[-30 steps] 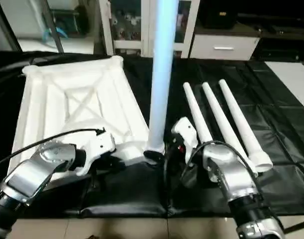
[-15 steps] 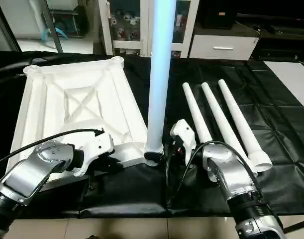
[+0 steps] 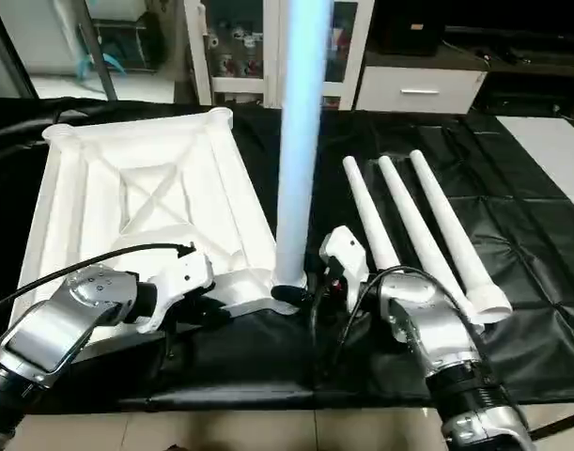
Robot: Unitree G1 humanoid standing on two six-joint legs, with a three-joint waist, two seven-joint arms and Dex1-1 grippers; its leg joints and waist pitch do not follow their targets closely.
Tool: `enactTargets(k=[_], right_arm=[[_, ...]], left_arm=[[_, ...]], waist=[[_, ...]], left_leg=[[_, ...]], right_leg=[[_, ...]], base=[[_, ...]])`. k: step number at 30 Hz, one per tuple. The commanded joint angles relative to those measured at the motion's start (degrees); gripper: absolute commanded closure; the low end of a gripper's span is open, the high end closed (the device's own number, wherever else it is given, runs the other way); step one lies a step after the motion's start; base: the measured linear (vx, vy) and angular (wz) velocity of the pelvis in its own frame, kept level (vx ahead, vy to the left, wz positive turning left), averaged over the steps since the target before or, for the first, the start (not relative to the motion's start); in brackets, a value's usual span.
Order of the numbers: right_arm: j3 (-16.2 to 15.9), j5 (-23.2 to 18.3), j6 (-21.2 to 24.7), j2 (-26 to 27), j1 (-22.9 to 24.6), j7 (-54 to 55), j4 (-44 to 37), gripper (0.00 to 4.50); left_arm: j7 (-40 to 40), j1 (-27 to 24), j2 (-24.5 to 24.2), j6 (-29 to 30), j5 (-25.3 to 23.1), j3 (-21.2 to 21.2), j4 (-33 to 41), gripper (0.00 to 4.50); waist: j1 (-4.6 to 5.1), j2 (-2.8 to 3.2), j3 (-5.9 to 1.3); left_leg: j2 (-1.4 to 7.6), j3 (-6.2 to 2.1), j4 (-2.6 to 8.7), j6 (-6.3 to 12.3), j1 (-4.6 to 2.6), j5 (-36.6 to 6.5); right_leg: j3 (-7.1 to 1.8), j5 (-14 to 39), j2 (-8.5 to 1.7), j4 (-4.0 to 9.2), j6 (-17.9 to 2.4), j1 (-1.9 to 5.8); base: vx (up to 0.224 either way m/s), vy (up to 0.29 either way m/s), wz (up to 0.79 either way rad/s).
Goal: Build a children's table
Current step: Rotate leg to tighten
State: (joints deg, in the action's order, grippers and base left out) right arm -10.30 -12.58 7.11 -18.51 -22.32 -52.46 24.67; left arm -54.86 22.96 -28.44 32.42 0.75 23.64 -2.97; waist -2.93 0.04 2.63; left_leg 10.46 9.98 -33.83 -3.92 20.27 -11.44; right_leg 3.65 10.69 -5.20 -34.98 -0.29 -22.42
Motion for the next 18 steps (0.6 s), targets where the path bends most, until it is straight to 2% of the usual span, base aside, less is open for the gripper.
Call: enactTargets(k=[1,2,3,4,7,10,11,12,16,17,18], right_arm=[[1.53,4.48,-0.19,4.02,-1.43,14.27,5.73,1.83],[1.94,4.47,-0.09,4.67,-1.52,15.65,6.20,1.83],[2.07,4.46,-0.06,4.88,-1.55,16.10,6.35,1.83],[3.82,4.18,0.52,7.66,-2.21,21.88,8.32,1.83],[5.15,4.63,0.36,10.53,-3.39,28.39,11.04,1.83],[6.68,6.99,-1.86,15.30,-6.12,40.35,16.49,1.83],[7.11,7.39,-2.36,16.26,-6.74,42.91,17.67,1.83],[7.68,8.54,-3.00,17.96,-7.91,48.92,19.64,1.83],[8.38,9.13,-3.28,19.77,-9.38,54.92,22.01,1.83],[8.66,9.24,-3.32,20.26,-9.75,56.48,22.62,1.84],[9.04,9.51,-4.07,20.77,-9.94,58.01,23.04,1.84]], left_arm=[[6.58,1.78,4.30,1.67,-1.98,0.10,-6.42,4.50],[7.63,2.22,4.94,1.89,-2.15,-0.27,-7.25,4.50],[7.96,2.37,5.15,1.96,-2.21,-0.39,-7.52,4.50],[11.83,4.37,7.89,1.74,-2.33,-2.10,-11.41,4.50],[15.69,6.76,10.44,0.66,-2.78,-3.31,-15.49,4.50],[21.35,10.31,14.20,-1.39,-3.74,-5.11,-21.39,4.50],[22.27,10.95,14.89,-1.84,-3.95,-5.44,-22.61,4.50],[24.86,12.25,15.88,-3.21,-4.85,-5.73,-24.99,4.50],[26.93,13.62,17.04,-4.63,-5.34,-6.13,-27.88,4.50],[27.43,13.94,17.37,-5.03,-5.42,-6.27,-28.67,4.50],[27.66,14.20,17.69,-5.34,-5.18,-6.41,-29.41,4.50]], waist=[[0.32,0.14,-2.26],[0.44,0.24,-2.20],[0.55,0.18,-2.35],[0.83,0.16,-2.44],[1.05,0.25,-2.42],[1.17,0.30,-2.58],[1.26,0.59,-2.51],[1.23,0.62,-2.69],[1.07,0.74,-2.74],[1.17,0.67,-2.64],[1.11,0.33,-2.70]], left_leg=[[2.16,-0.65,4.69,-0.23,-0.19,-17.70],[1.95,-0.98,4.58,-1.64,-0.96,-21.19],[2.05,-1.14,4.61,-2.02,-1.12,-21.80],[2.05,-1.25,4.81,-1.75,-0.77,-21.66],[1.92,-1.37,4.83,-1.86,-0.82,-23.00],[1.86,-1.49,4.88,-1.94,-0.71,-23.29],[1.80,-1.51,4.90,-2.27,-0.83,-23.70],[1.84,-1.64,5.01,-2.37,-0.72,-23.61],[1.96,-1.48,5.19,-2.21,-0.87,-24.04],[1.87,-1.48,5.30,-2.08,-0.63,-23.98],[1.84,-1.37,5.31,-1.89,-0.58,-23.79]], right_leg=[[-2.29,21.37,-2.92,5.12,-11.87,1.75],[-2.10,28.32,-3.15,5.90,-9.64,1.35],[-2.17,29.30,-3.24,6.01,-8.91,1.36],[-2.25,28.16,-3.09,6.12,-8.01,1.33],[-2.04,29.01,-3.05,6.37,-7.44,1.08],[-1.98,29.56,-3.19,6.51,-6.74,0.95],[-1.94,29.76,-3.18,6.71,-6.66,0.67],[-1.85,28.76,-3.20,6.55,-6.53,1.00],[-2.00,25.04,-3.06,6.35,-7.07,0.81],[-2.05,24.42,-3.01,6.32,-7.16,0.86],[-2.09,24.28,-3.05,6.33,-7.09,0.90]], base=[[-0.053,-0.003,-0.03],[-0.059,-0.001,-0.01],[-0.059,-0.001,-0.01],[0.000,0.000,0.00],[0.000,0.000,0.00],[0.000,0.000,0.00],[0.000,0.000,0.00],[0.000,0.000,0.00],[0.000,0.000,0.00],[0.000,0.000,0.00],[0.000,0.000,0.00]])
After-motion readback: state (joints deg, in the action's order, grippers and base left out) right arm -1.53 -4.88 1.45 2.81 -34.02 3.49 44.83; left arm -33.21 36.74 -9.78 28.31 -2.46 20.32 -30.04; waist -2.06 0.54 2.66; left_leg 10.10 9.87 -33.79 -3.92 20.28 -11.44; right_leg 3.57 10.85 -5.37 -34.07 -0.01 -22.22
